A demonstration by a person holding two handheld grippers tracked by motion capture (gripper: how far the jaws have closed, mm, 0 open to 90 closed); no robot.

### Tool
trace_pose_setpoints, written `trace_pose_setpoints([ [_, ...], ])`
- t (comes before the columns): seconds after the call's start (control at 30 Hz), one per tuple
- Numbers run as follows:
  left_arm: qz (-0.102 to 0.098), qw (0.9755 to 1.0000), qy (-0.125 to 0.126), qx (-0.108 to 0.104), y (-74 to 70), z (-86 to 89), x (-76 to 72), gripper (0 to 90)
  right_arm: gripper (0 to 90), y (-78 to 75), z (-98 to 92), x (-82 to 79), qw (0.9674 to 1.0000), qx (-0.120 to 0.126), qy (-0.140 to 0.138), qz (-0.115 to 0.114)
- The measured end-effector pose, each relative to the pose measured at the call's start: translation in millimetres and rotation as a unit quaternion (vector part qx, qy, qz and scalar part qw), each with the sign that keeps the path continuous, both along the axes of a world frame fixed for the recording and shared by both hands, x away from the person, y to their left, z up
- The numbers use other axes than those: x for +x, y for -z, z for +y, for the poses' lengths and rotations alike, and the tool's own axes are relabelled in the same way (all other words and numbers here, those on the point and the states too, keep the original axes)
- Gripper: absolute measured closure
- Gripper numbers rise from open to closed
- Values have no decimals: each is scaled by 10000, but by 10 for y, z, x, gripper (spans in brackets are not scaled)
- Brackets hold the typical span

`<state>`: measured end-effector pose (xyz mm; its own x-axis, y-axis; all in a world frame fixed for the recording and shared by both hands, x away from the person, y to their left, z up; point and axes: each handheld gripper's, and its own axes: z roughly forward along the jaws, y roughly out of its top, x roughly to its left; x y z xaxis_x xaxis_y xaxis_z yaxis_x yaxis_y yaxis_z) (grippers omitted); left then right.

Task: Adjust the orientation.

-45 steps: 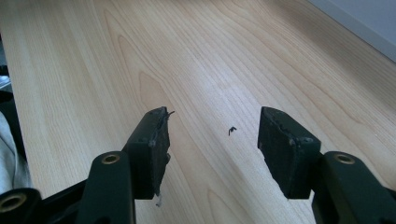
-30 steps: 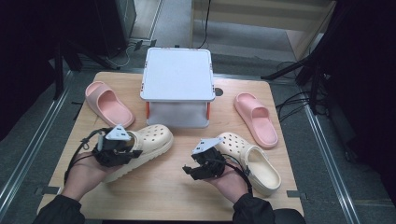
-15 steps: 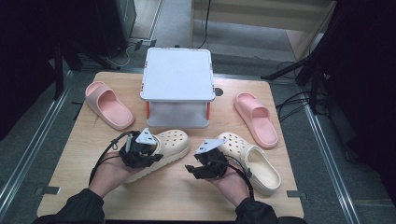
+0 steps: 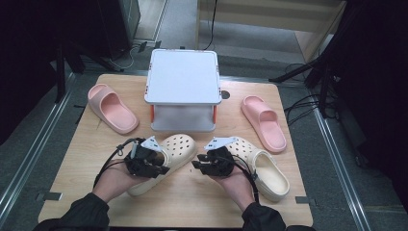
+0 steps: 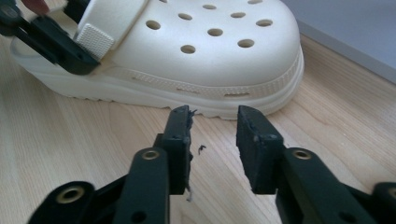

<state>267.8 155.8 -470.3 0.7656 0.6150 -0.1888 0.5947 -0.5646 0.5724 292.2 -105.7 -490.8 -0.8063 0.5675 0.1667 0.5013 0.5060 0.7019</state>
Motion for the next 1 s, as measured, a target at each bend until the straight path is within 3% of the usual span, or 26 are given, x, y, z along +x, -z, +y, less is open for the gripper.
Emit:
trace_pose_setpoints([
  [0.17,-32,9997,-63,-236,-195,205,-111,622,731,12,50,20,10000,-38,8,34],
  [0.2,-117,9997,-49,-226,-229,252,-134,639,738,19,66,21,10000,-52,8,59],
  [0.27,-204,9995,-21,-238,-296,340,-165,727,754,35,95,19,9999,-111,-4,36],
  [0.37,-266,9994,-179,-156,-342,469,-155,823,781,30,129,-5,9999,-152,-18,-8],
  [0.5,-230,9988,-440,13,-288,631,-101,858,789,29,150,-10,9999,-120,-28,-9],
  [0.63,-155,9978,-641,41,-210,750,-39,879,809,79,202,-32,10000,-54,-32,63],
  [0.77,-109,9950,-986,84,-76,885,47,877,855,101,262,-50,9999,-128,-85,46],
  [0.83,9,9938,-1111,42,16,927,99,877,867,111,292,-53,9998,-152,-102,75],
  [0.93,142,9940,-1074,138,136,920,150,876,868,136,345,-52,9997,-205,-130,92],
  [1.0,226,9945,-1021,88,178,882,159,875,868,153,376,-35,9996,-231,-151,71],
])
